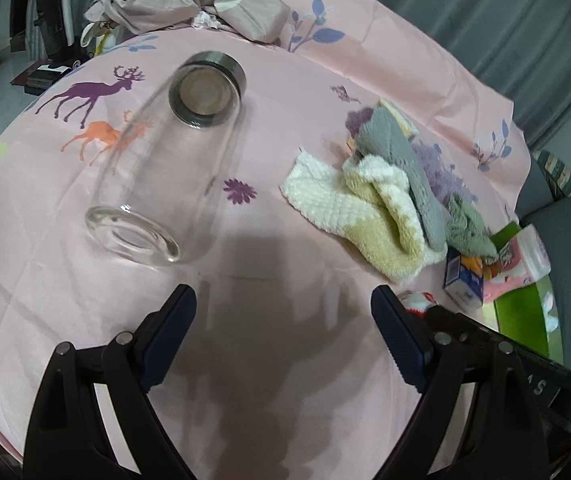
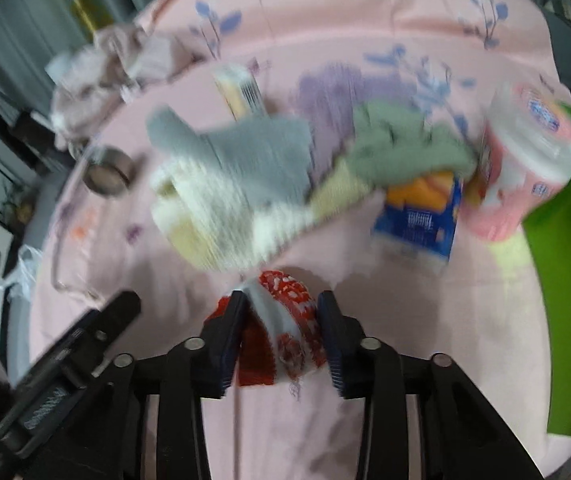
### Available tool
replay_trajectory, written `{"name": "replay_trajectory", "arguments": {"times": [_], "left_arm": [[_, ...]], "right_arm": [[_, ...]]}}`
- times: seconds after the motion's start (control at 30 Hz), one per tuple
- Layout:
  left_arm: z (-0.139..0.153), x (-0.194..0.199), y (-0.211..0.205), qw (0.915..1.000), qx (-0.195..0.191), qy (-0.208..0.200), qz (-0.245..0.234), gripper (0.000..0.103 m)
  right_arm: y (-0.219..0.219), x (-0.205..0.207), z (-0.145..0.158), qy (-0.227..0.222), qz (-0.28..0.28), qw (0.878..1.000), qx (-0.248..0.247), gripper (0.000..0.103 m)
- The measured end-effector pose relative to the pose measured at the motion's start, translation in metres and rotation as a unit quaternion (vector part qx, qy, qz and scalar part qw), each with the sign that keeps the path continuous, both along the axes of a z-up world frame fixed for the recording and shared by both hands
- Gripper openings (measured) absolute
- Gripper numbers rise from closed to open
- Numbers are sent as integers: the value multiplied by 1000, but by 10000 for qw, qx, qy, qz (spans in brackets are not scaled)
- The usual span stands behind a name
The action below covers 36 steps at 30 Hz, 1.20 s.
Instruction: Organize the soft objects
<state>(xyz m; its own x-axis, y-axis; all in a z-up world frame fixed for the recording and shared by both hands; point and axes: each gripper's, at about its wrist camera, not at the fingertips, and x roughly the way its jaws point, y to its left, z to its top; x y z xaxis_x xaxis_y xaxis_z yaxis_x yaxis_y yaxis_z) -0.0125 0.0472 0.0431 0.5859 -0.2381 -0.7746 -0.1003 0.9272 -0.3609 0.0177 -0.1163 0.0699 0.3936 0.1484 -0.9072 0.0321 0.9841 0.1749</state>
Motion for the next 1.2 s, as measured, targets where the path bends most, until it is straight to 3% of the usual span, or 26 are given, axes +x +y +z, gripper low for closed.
{"name": "replay_trajectory", "arguments": {"times": [0.03,0.13,0.3,0.43,0.47,0.5,0.57,0.63,0.7,0.8,0.97,1.2], "left_arm": [[-1,-1,-1,10000,-34,24,-19,88],[0,-1,-2,9993,-327,38,-186,88],[4,-5,-13,9942,-809,-46,-710,79],[0,-8,-33,9858,-1144,7,-1227,68],[-1,-9,-39,9843,-1188,15,-1303,62],[-4,-9,-44,9828,-1253,17,-1354,48],[-8,-9,-52,9805,-1339,54,-1437,35],[-12,-8,-60,9786,-1321,96,-1576,34],[-13,-10,-66,9767,-1323,86,-1689,33],[-16,-7,-71,9769,-1273,93,-1716,35],[-22,0,-64,9731,-1613,177,-1634,31],[10,-10,-71,9687,-1578,-566,-1831,26]], "right_arm": [[0,0,-2,40,43,10000,-8,60],[-7,-3,6,-125,13,9996,-239,74],[-41,-12,25,-356,-254,9979,480,79],[-50,-15,29,-428,-79,9949,908,79],[-49,-14,27,-392,-26,9946,958,79],[-48,-13,23,-323,16,9940,1041,78],[-45,-11,15,-207,130,9932,1136,71],[-40,-5,3,0,199,9924,1216,57],[-37,0,-8,221,225,9909,1309,52],[-34,3,-18,327,239,9902,1333,52],[-32,5,-24,334,284,9908,1284,50],[-35,-6,6,-146,283,9916,1254,48]]}}
